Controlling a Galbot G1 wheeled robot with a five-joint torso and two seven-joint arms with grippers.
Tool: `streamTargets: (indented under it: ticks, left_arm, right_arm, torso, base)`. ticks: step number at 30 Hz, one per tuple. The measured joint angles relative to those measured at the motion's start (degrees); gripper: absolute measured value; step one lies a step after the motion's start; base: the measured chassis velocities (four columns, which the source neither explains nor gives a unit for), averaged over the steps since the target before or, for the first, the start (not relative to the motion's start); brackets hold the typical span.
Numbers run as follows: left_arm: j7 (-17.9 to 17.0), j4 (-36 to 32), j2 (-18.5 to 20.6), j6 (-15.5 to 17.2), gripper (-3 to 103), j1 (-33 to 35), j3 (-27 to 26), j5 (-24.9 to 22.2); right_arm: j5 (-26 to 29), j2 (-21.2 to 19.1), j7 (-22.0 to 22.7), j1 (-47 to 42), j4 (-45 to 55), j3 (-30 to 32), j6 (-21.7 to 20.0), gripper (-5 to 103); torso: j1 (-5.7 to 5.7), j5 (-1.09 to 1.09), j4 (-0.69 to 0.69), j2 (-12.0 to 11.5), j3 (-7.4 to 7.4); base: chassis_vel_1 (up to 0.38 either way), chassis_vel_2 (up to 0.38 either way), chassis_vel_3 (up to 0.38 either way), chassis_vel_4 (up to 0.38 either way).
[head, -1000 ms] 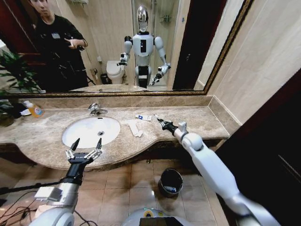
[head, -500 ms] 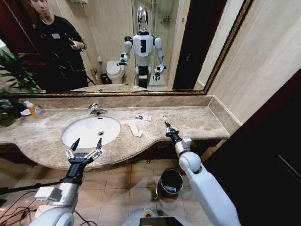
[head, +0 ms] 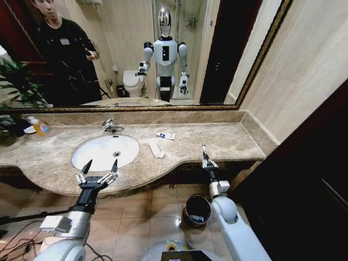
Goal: Pick up the trash from the sink and place it in the trash bin.
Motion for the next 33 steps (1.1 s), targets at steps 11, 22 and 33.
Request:
streamTargets:
  ticks: [11, 22, 33]
  left_arm:
    - [0.0, 0.0, 0.0, 0.0, 100, 0.0, 0.0, 0.0]
    - [0.0, 0.0, 0.0, 0.0, 100, 0.0, 0.0, 0.0]
    - [0.0, 0.0, 0.0, 0.0, 100, 0.0, 0.0, 0.0]
  right_arm:
    - [5.0, -0.8, -3.3, -4.7, -7.9, -0.2, 1.8, 1]
    - [5.3, -1.6, -9.1, -3.1, -23.1, -1.9, 1.6, 1]
    - [7.3, -3.0, -14.7, -0.9, -33.5, -4.8, -2.9, 1]
  torso:
    - [0.00, 0.00, 0.00, 0.0, 0.00]
    - [0.01, 0.00, 0.00, 0.0, 0.00]
    - [0.01, 0.00, 0.00, 0.0, 0.00]
  base:
    - [0.000, 0.000, 0.000, 0.000]
    - [0.000, 0.000, 0.000, 0.000]
    - [0.000, 0.000, 0.000, 0.000]
